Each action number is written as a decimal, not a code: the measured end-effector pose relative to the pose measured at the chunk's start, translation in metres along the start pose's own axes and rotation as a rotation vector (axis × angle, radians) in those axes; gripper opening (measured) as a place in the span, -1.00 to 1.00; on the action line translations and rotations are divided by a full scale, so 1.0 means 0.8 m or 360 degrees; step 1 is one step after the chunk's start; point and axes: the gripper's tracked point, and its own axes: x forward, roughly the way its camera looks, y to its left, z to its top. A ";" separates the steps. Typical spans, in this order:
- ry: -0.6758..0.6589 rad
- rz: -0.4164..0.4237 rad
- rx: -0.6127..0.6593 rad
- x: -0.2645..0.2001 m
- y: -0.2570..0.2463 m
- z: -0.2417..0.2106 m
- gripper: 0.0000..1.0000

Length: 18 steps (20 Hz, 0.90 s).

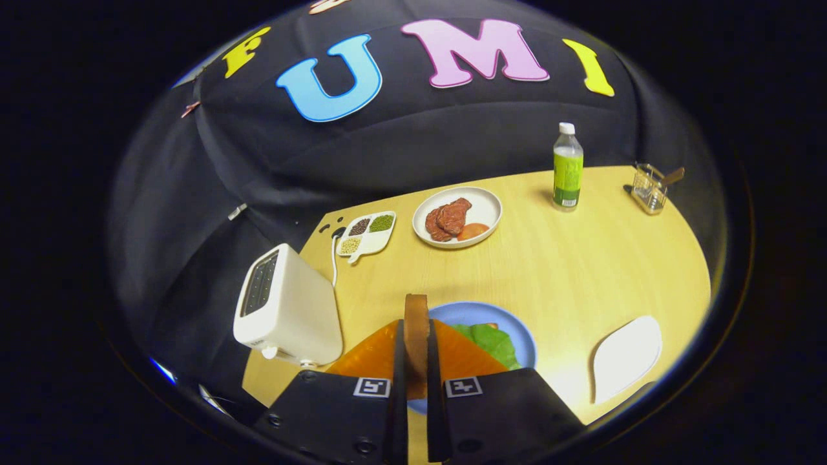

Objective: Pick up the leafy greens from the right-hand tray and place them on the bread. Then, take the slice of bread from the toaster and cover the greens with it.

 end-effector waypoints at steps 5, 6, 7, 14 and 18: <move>0.0020 0.0002 0.0118 0.029 -0.024 -0.019 -0.68; 0.0031 -0.0014 0.0153 0.032 -0.034 -0.024 -0.67; 0.0056 -0.0037 0.0170 0.035 -0.046 -0.029 -0.68; 0.0099 -0.0137 0.0087 0.047 -0.104 -0.042 -0.52; 0.0146 -0.0239 0.0058 0.046 -0.139 -0.054 -0.10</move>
